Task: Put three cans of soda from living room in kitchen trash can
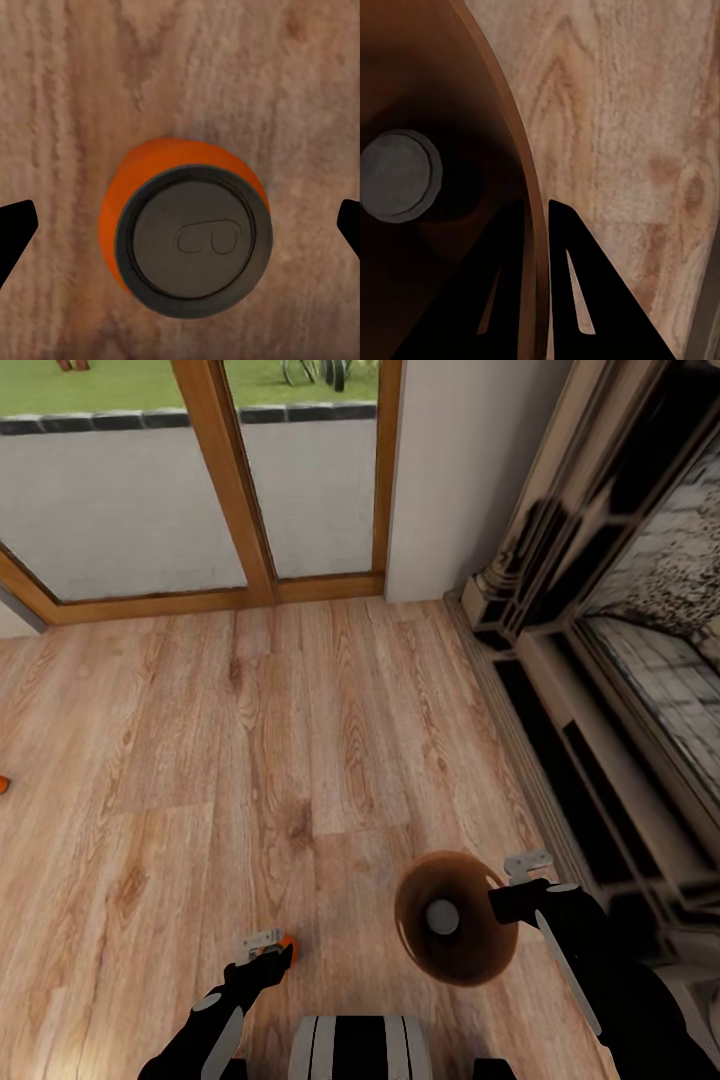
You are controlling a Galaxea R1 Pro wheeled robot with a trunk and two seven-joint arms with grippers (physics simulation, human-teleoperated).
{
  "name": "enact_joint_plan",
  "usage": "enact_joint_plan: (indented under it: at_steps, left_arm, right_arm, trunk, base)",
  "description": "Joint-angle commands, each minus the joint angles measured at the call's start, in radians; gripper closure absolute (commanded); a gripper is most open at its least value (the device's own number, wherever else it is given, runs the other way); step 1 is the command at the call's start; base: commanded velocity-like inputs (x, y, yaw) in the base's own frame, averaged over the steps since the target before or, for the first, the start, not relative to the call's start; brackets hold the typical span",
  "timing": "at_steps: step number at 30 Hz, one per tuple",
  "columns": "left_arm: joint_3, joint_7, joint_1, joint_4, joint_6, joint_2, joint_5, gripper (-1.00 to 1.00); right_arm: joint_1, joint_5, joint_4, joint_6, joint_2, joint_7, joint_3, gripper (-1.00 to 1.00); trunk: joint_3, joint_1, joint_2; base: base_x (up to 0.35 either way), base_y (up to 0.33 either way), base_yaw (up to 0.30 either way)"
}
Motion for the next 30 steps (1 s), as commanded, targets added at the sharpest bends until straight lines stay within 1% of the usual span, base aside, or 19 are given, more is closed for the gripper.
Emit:
enact_joint_plan:
  at_steps: [1,4,10,18,22,30]
  left_arm:
    - [0.0,0.0,0.0,0.0,0.0,0.0,0.0,-1.0]
    - [0.0,0.0,0.0,0.001,0.0,0.0,0.0,-1.0]
    - [0.0,0.0,0.0,0.001,0.0,0.0,0.0,-1.0]
    - [0.0,0.0,0.0,0.001,0.0,0.0,0.0,-1.0]
    - [0.0,0.0,0.0,0.001,0.0,0.0,0.0,-1.0]
    - [0.0,0.0,0.0,0.001,0.0,0.0,0.0,-1.0]
  right_arm:
    - [0.0,-0.015,0.0,0.0,0.0,0.006,0.0,1.0]
    - [0.0,-0.015,0.0,0.0,0.0,0.006,0.0,1.0]
    - [0.0,-0.015,0.0,0.0,0.0,0.006,0.0,1.0]
    - [0.0,-0.015,0.0,0.0,0.0,0.006,0.0,1.0]
    - [0.0,-0.015,-0.044,0.002,0.0,0.006,0.0,1.0]
    - [-0.001,-0.015,-0.062,0.003,0.0,0.006,-0.001,1.0]
  trunk:
    - [0.0,0.0,0.0]
    - [0.0,0.0,0.0]
    - [-0.019,0.023,-0.042]
    - [-0.019,0.023,-0.042]
    - [-0.019,0.023,-0.042]
    - [-0.019,0.023,-0.042]
  base:
    - [0.0,0.0,0.0]
    - [0.0,0.0,0.0]
    - [0.0,0.0,0.0]
    - [0.0,0.0,0.0]
    - [0.0,0.0,0.0]
    - [0.0,0.0,0.0]
